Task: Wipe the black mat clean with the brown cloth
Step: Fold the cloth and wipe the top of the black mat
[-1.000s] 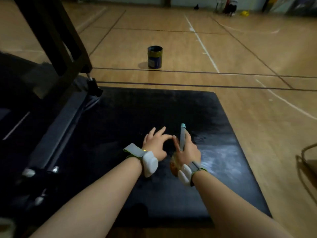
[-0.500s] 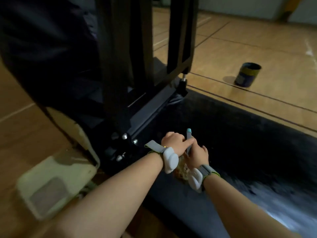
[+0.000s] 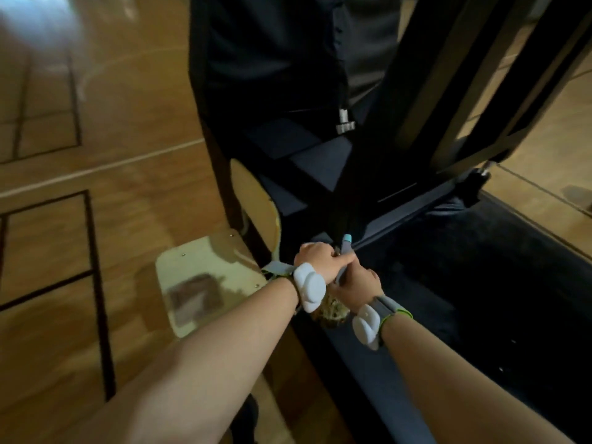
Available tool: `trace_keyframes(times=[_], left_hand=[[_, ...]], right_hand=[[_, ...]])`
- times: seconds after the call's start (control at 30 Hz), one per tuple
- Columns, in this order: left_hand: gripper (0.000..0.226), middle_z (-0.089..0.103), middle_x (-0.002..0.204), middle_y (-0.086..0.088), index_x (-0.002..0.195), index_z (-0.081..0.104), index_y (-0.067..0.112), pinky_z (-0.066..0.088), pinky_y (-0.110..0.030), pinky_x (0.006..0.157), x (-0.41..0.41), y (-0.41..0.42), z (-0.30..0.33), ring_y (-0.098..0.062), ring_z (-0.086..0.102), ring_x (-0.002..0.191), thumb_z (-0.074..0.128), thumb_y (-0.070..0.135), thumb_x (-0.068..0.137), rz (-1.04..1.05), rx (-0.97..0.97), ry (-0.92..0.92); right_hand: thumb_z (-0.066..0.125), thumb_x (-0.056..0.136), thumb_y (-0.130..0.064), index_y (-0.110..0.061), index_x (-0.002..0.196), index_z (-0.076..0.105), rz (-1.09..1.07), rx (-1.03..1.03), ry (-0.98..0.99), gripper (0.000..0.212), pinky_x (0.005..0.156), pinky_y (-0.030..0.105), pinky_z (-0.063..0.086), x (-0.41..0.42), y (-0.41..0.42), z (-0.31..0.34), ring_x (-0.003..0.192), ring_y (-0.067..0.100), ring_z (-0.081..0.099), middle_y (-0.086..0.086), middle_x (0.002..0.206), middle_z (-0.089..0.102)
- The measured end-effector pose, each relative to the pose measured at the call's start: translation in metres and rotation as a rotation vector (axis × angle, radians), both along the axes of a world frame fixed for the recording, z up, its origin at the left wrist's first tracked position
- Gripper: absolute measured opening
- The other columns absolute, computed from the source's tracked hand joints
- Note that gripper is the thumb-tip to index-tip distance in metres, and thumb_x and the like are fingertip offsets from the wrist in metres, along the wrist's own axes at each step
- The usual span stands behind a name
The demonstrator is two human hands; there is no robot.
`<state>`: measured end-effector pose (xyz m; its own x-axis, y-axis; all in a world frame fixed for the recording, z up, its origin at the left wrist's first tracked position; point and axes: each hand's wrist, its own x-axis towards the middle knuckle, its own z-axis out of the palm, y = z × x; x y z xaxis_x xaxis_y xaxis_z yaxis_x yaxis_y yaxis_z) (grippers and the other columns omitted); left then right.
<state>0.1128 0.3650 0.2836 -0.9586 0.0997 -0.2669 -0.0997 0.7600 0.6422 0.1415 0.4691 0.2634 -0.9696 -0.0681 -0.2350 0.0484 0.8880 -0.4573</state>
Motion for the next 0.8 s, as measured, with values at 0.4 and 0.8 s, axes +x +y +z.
trace_keyframes(times=[0.4,0.8], left_hand=[[0.046,0.063,0.101,-0.017,0.091,0.065,0.006,0.040,-0.039,0.085,-0.050,-0.150,-0.048,-0.033,0.055,0.102,0.038,0.043,0.098,0.285,0.053,0.009],[0.059,0.002,0.159,-0.003,0.151,0.010,0.028,0.010,-0.052,0.115,-0.086,-0.312,-0.179,-0.032,0.004,0.144,0.029,0.049,0.099,0.425,-0.280,-0.222]], right_hand=[[0.037,0.101,-0.036,-0.012,0.104,0.045,0.045,0.057,-0.126,0.025,0.074,0.036,0.046,-0.084,-0.149,-0.032,0.100,0.034,0.061,0.015,0.109,0.064],[0.030,0.101,-0.048,-0.016,0.092,0.042,0.132,0.075,-0.175,0.035,0.084,0.046,0.048,-0.176,-0.248,-0.121,0.087,0.033,0.061,0.008,0.088,0.061]])
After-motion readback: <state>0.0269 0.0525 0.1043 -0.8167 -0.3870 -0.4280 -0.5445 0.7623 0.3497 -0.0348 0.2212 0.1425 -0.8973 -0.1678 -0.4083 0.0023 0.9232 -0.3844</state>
